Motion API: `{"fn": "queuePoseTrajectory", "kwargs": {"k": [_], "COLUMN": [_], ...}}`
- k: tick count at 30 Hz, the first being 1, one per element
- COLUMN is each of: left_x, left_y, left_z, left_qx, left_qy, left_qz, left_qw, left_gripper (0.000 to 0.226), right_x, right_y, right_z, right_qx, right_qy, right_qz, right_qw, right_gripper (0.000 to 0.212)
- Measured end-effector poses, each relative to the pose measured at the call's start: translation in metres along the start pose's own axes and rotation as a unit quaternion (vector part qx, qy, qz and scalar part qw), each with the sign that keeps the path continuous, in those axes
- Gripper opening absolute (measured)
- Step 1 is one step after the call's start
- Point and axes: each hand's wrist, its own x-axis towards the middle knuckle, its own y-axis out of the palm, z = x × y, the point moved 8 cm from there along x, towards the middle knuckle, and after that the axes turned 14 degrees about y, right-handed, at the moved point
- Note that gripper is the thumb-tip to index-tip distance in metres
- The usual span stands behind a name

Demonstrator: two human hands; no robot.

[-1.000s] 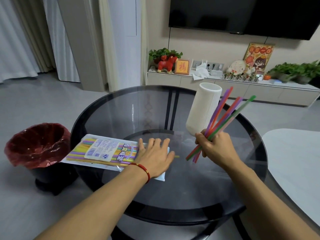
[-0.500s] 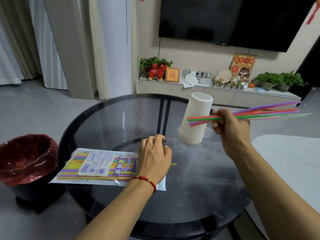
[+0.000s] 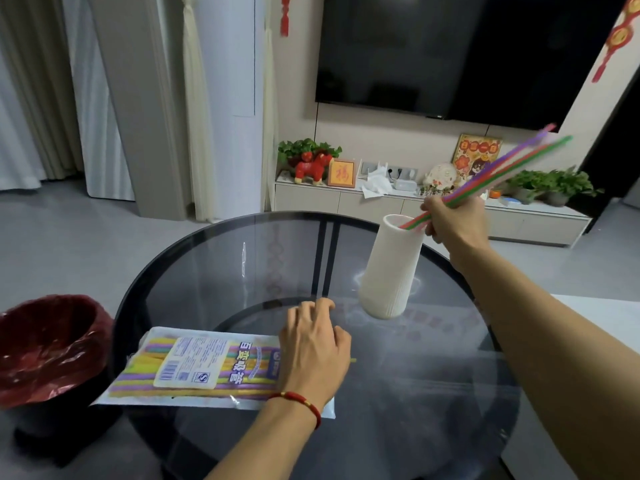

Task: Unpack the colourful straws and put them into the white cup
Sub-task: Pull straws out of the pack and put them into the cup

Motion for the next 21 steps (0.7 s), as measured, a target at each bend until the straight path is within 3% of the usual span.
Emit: {"fn": "queuePoseTrajectory", "kwargs": {"k": [4, 11, 16, 21], "left_x": [0.003, 0.003, -0.013, -0.040], "left_y": [-0.001, -0.004, 0.011, 0.030], "left_z": [-0.005, 0.006, 0.021, 0.041], "left_qx": [-0.005, -0.003, 0.113, 0.180], "left_qy": [-0.004, 0.003, 0.022, 0.061], "left_qz": [0.008, 0.041, 0.206, 0.347], "left_qw": [1.000, 0.999, 0.972, 0.918], "left_gripper": [0.030, 0.039, 0.084, 0.126], "right_x": [0.004, -0.009, -0.059, -0.117], "right_y": [0.022, 0.011, -0.038, -0.019], "right_z": [-0.003, 0.015, 0.018, -0.070], "right_qx": [-0.090, -0.030, 0.077, 0.055], "right_qy": [0.033, 0.004, -0.091, -0.016], "right_qz": [0.060, 0.045, -0.093, 0.029], "right_qw": [0.994, 0.999, 0.988, 0.998], "right_gripper": [0.031, 0.058, 0.031, 0.031]}}
